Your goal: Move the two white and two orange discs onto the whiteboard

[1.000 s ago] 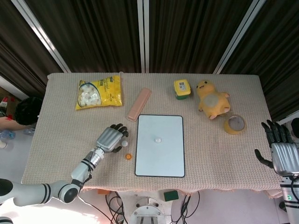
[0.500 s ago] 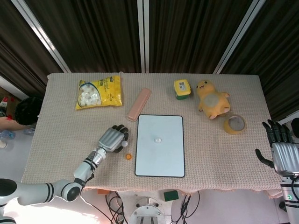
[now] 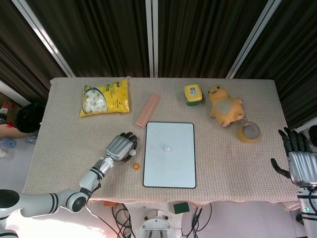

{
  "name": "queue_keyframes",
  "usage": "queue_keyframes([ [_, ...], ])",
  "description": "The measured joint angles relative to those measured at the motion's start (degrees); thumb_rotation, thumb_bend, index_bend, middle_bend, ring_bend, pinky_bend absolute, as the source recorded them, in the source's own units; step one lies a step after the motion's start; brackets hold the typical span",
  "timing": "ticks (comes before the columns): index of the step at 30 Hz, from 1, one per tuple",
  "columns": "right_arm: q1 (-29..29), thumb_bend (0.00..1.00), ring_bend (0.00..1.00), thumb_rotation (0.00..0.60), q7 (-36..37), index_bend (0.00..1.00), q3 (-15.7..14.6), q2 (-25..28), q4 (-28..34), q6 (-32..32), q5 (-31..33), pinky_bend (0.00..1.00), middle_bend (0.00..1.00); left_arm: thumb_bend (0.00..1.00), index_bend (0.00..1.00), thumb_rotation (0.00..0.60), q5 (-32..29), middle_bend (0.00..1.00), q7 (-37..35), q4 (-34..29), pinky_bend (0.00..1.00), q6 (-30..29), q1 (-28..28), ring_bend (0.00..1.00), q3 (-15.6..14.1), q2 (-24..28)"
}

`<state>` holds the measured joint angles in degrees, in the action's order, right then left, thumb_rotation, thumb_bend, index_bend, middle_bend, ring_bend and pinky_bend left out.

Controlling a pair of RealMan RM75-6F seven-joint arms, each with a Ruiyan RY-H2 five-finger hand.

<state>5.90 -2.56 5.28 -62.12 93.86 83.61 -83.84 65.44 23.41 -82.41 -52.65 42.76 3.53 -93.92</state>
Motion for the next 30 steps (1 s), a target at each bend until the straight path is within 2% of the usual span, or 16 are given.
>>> queue_keyframes([
  [9, 0.08, 0.30, 0.00, 0.596, 0.31, 0.00, 0.03, -0.15, -0.52, -0.27, 0.27, 0.00, 0.00, 0.29, 0.49, 0.600, 0.58, 0.24, -0.25, -2.07, 0.26, 0.33, 0.52, 0.13, 0.81, 0.54],
  [17, -0.15, 0.30, 0.00, 0.596, 0.38, 0.00, -0.01, 0.07, -0.38, 0.14, 0.17, 0.00, 0.00, 0.29, 0.49, 0.600, -0.30, 0.24, 3.72, -4.15, 0.27, 3.66, 5.56, 0.13, 3.86, -0.24],
  [22, -0.21, 0.30, 0.00, 0.596, 0.46, 0.00, -0.04, 0.19, -0.44, -0.03, 0.35, 0.00, 0.00, 0.29, 0.49, 0.600, -5.34, 0.24, 7.05, -1.58, 0.27, 7.36, 10.11, 0.13, 5.85, -3.46],
  [30, -0.26, 0.31, 0.00, 0.597, 0.61, 0.00, 0.08, 0.48, -0.24, 0.11, 0.45, 0.00, 0.00, 0.29, 0.48, 0.600, -7.79, 0.24, 8.08, 5.06, 0.24, 8.64, 13.82, 0.13, 7.31, -8.62],
])
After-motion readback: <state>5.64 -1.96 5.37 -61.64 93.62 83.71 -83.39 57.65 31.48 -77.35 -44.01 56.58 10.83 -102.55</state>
